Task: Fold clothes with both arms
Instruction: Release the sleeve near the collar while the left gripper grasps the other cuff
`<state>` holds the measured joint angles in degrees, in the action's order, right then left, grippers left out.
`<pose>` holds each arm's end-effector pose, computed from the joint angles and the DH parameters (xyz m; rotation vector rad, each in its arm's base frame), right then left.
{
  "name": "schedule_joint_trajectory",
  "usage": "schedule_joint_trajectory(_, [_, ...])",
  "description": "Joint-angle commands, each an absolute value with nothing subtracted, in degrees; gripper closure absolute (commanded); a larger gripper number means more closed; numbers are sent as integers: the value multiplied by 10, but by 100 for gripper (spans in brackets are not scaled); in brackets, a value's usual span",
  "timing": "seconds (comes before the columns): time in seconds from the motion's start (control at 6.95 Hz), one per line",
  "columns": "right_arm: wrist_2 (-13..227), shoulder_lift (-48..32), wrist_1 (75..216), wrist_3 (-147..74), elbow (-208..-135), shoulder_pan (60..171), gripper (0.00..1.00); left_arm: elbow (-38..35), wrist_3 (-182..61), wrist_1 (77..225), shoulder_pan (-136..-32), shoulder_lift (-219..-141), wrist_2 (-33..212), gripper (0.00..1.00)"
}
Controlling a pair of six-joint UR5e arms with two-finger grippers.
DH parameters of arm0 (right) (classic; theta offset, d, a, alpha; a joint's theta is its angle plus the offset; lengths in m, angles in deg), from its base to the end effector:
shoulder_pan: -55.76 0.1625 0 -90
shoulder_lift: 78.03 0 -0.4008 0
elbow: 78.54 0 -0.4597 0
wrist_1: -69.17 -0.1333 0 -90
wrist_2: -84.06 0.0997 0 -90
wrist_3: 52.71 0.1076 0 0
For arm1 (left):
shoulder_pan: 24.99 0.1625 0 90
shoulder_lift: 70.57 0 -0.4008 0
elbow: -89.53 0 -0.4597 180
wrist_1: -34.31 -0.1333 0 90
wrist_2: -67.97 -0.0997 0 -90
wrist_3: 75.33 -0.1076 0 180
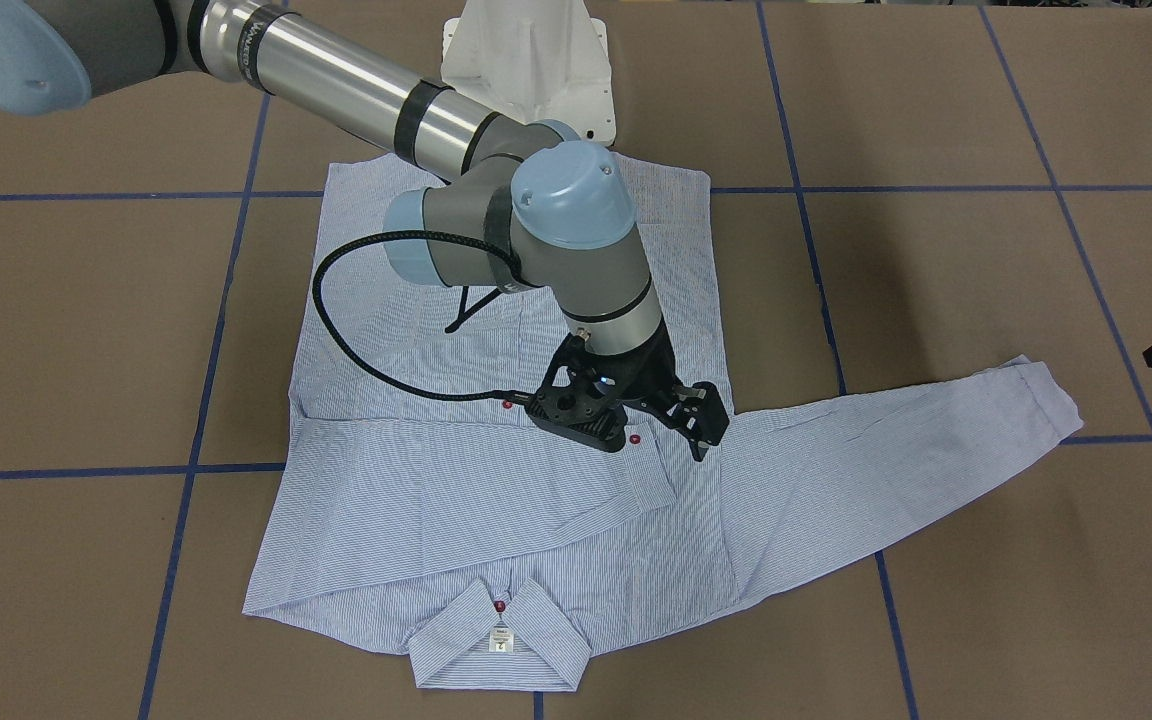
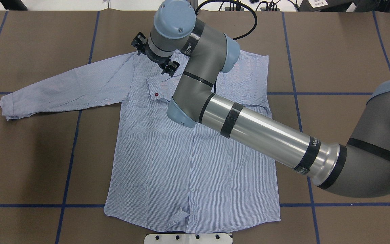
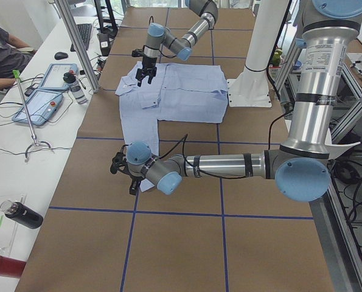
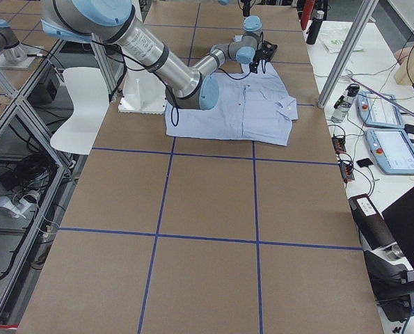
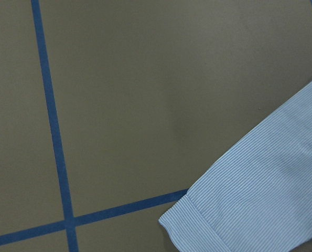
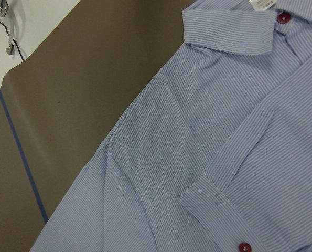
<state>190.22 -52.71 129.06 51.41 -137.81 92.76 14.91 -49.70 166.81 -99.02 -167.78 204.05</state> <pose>-0.6407 -0.6122 0.0327 -0.0272 -1.1592 0.6350 0.1196 -0.6208 0.6309 0.2518 0.9276 0.0854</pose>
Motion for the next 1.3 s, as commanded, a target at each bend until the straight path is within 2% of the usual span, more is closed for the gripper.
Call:
schedule_joint_trajectory(0.0, [1902,-512,1293,514,-1394,927,0,196,-398,1683,-937,-1711,2027,11])
schedule_joint_trajectory(0.58, [1901,-512,1294,514,-1394,924,0,236,-388,1707,-927,-1713,2023,29])
schedule_joint_trajectory(1.15, [1904,-510,1296,513,-1406,925,0,242,-388,1708,-921,-1716,2023,33])
